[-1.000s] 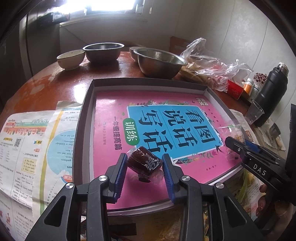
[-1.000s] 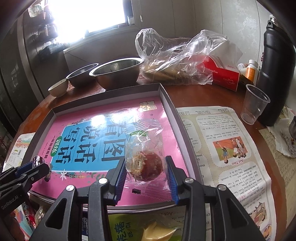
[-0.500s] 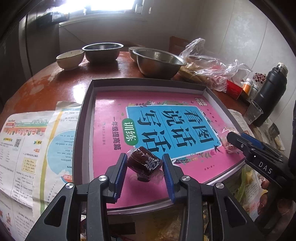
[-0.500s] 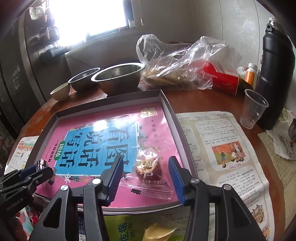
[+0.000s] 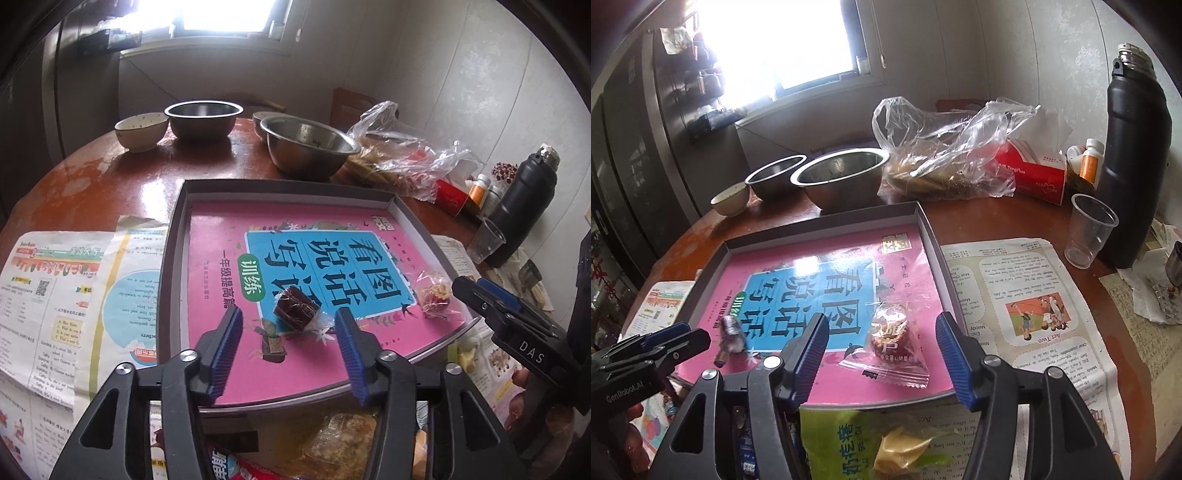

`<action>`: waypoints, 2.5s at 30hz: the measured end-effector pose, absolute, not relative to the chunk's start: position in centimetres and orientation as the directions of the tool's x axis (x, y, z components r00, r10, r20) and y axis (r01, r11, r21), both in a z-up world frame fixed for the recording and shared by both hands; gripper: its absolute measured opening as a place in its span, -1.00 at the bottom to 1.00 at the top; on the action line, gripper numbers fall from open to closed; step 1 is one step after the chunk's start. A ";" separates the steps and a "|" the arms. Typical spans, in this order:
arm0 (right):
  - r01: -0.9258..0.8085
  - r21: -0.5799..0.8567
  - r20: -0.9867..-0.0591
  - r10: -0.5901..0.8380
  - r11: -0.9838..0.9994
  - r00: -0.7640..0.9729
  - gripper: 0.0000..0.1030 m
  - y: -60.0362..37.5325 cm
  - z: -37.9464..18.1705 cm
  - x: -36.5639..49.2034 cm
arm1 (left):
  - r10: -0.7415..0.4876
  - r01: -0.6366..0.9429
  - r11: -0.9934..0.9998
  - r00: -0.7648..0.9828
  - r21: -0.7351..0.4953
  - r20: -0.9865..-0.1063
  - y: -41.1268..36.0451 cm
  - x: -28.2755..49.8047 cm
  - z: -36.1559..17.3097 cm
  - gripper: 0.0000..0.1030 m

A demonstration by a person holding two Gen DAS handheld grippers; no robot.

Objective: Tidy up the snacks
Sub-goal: 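Open the left tool onto the book while the right tool releases the pastry bag, then withdraw both tools from the tray back toward the snack pile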

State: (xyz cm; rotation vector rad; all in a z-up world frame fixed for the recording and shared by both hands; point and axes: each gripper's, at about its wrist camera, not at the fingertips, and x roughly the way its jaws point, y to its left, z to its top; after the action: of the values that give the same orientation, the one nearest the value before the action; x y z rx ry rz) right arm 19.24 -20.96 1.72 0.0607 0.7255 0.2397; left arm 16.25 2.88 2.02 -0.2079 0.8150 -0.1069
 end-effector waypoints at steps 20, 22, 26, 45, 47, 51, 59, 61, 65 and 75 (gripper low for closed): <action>-0.238 0.184 -0.561 0.301 0.954 0.771 0.31 -23.4 5.1 13.7 | -0.115 -0.028 0.979 0.746 -0.203 -0.656 5.5 11.2 6.1 0.29; -0.236 0.184 -0.554 0.299 0.954 0.777 0.32 -23.6 5.4 13.3 | -0.109 -0.033 0.979 0.750 -0.202 -0.653 5.9 10.7 6.3 0.32; -0.236 0.182 -0.546 0.297 0.955 0.783 0.36 -23.8 5.8 12.2 | -0.102 -0.045 0.978 0.757 -0.206 -0.646 6.7 9.9 6.7 0.40; -0.230 0.171 -0.577 0.286 0.958 0.765 0.37 -23.6 4.9 9.7 | -0.102 -0.040 0.980 0.737 -0.195 -0.668 6.8 7.5 6.4 0.40; -0.231 0.169 -0.577 0.286 0.958 0.765 0.37 -23.6 4.9 9.4 | -0.107 -0.029 0.982 0.735 -0.189 -0.670 6.4 7.3 6.3 0.40; -0.234 0.166 -0.579 0.287 0.958 0.763 0.37 -23.5 4.9 8.9 | -0.122 0.000 0.984 0.728 -0.179 -0.674 5.5 7.0 6.3 0.40; -0.241 0.167 -0.590 0.293 0.956 0.752 0.37 -23.4 4.6 8.3 | -0.138 0.050 0.988 0.703 -0.146 -0.698 3.8 6.3 5.6 0.40; -0.243 0.166 -0.592 0.294 0.956 0.750 0.37 -23.4 4.5 8.1 | -0.144 0.063 0.988 0.694 -0.139 -0.705 3.5 6.2 5.3 0.40; -0.247 0.166 -0.595 0.296 0.955 0.747 0.37 -23.4 4.5 7.9 | -0.146 0.082 0.989 0.679 -0.123 -0.719 2.8 5.9 4.7 0.40; -0.253 0.163 -0.603 0.299 0.954 0.740 0.37 -23.4 4.0 7.2 | -0.154 0.112 0.988 0.645 -0.107 -0.749 2.1 5.5 3.3 0.40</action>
State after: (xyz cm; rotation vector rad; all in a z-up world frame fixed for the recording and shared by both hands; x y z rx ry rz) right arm 7.19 -23.37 4.01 0.0721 0.6736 0.3031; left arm 5.52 2.07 3.25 -0.0527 0.8571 -0.1518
